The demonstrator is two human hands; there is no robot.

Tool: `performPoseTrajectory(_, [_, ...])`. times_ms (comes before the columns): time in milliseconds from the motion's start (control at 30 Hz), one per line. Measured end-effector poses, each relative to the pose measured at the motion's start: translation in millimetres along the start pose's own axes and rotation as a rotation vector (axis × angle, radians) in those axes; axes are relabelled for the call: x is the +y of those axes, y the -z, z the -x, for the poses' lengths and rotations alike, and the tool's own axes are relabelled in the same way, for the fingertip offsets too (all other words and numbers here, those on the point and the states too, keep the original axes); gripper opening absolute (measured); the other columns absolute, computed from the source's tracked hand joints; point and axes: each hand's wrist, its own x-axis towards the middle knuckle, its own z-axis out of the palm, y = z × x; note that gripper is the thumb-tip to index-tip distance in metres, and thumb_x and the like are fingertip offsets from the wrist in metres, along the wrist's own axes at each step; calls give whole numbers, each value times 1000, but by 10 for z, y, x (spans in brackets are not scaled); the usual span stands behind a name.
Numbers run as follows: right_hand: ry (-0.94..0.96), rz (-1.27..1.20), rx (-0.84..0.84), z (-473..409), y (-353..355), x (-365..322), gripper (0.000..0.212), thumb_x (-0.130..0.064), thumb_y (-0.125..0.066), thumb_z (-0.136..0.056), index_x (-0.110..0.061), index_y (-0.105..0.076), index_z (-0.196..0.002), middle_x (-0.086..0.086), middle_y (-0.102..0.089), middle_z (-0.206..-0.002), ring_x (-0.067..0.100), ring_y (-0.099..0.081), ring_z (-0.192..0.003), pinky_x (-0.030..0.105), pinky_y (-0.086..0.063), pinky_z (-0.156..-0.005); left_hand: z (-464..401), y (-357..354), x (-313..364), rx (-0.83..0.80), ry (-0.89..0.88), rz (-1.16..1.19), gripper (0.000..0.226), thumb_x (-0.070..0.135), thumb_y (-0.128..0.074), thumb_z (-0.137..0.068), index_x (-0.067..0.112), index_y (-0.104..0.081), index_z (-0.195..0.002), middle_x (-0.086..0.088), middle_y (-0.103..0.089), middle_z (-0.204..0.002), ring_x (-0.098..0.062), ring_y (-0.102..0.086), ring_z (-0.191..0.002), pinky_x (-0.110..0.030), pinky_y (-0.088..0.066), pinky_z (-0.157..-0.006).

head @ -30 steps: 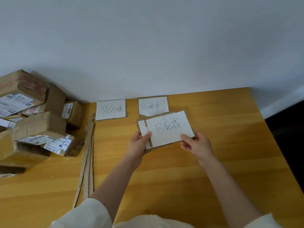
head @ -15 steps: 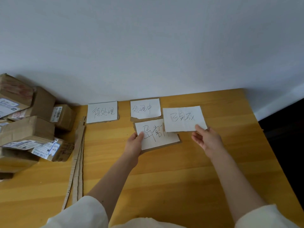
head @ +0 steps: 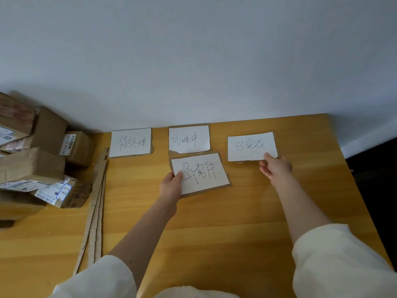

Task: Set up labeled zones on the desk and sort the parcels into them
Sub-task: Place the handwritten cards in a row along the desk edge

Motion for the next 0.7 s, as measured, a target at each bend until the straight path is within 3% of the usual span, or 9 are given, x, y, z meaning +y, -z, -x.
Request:
performPoseTrajectory(133, [34, 79, 30, -67, 7, 16, 43, -13, -60, -94, -6, -47, -134, 7, -61, -116, 14, -64, -83, 31, -56, -83, -32, -29, 3, -10, 14, -5, 14, 27, -48, -99, 25, -58, -91, 1, -64, -97, -22, -59, -93, -43, -51, -96])
performPoseTrajectory(233, [137, 331, 116, -84, 20, 51, 56, -21, -62, -93, -13, -39, -144, 9, -52, -138, 25, -62, -107, 35, -51, -93, -62, -48, 5, -13, 22, -22, 15, 28, -48, -99, 26, -58, -88, 0, -65, -99, -24, -60, -98, -46, -50, -98])
performPoseTrajectory(300, [219, 528, 191, -59, 11, 66, 56, -23, -62, -93, -17, -39, -144, 11, -39, -145, 32, -53, -121, 39, -48, -94, -78, -64, 14, -14, 26, -26, 14, 28, -48, -99, 26, -59, -90, -1, -65, -102, -25, -60, -99, -46, -50, -98])
performPoseTrajectory(367, [379, 696, 208, -43, -22, 101, 46, -23, -59, -94, -21, -48, -139, 11, -41, -143, 32, -46, -127, 42, -44, -97, -93, -83, 23, -18, 28, -29, 13, 28, -48, -99, 25, -60, -95, -2, -65, -105, -25, -60, -101, -46, -50, -98])
performPoseTrajectory(467, [606, 959, -12, -30, -122, 197, 34, -23, -52, -98, -24, -58, -132, 5, -44, -147, 26, -32, -139, 40, -35, -107, -118, -110, 38, -17, 31, -40, 13, 29, -48, -99, 26, -59, -94, -1, -65, -102, -24, -60, -100, -46, -50, -98])
performPoseTrajectory(567, [627, 1142, -162, -61, -228, 308, 37, -32, -46, -101, -30, -54, -137, 1, -31, -157, 22, -18, -147, 41, -24, -116, -146, -127, 47, -19, 34, -42, 13, 29, -48, -99, 26, -60, -94, 1, -65, -100, -22, -60, -97, -44, -51, -97])
performPoseTrajectory(700, [612, 1243, -208, -145, -356, 311, 41, -38, -42, -102, -33, -48, -141, -1, -20, -162, 22, -12, -149, 44, -22, -117, -187, -142, 62, -12, 28, -40, 14, 28, -48, -99, 22, -60, -103, 1, -65, -101, -21, -60, -96, -43, -51, -95])
